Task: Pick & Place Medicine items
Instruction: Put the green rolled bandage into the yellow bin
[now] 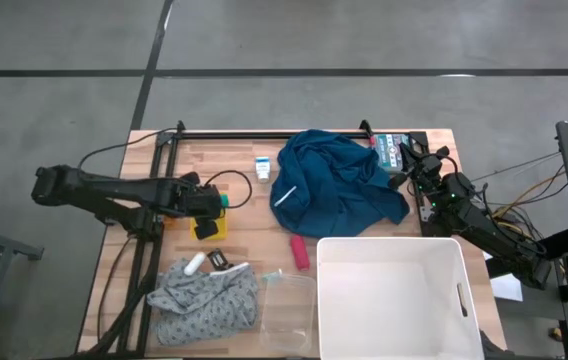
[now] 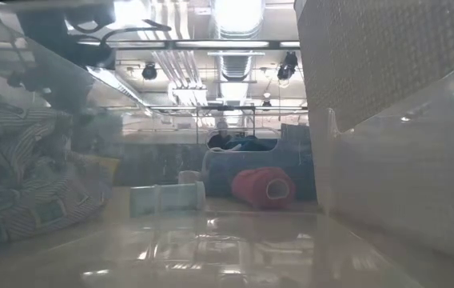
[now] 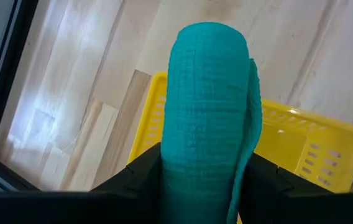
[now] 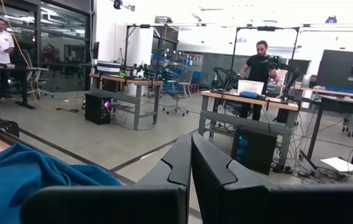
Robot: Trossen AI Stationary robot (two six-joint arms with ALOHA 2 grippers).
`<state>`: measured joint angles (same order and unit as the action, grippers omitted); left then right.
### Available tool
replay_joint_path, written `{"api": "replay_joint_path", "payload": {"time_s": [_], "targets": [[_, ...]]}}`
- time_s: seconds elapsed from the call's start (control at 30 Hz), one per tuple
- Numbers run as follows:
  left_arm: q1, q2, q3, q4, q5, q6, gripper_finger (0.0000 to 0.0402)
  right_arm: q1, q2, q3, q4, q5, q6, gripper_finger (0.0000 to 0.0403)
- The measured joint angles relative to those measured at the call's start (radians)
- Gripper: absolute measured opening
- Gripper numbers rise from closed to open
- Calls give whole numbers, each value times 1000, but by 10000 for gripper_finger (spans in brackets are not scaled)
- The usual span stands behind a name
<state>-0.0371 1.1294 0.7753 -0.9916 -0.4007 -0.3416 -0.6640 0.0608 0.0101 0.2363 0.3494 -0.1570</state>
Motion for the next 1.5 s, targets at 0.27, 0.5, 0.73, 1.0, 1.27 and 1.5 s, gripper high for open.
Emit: {"api": "replay_joint_path", "payload": {"time_s": [0.27,0.5,0.73,1.0,1.27,1.5], "targets": [[0,0,-6,4,-29,-38,161,0,0,0,0,0,0,8],[0,0,-35,16,-49,-94,161,0,0,0,0,0,0,8],[0,0,-43,22,-53,-113,161,0,0,0,0,0,0,8],[0,0,-83,53,-48,-154,161,0,0,0,0,0,0,8],[0,0,-185,118,5,-196,161,0,0,0,0,0,0,8],[0,0,-217,195,-10,-200,161,0,0,0,0,0,0,8]]}}
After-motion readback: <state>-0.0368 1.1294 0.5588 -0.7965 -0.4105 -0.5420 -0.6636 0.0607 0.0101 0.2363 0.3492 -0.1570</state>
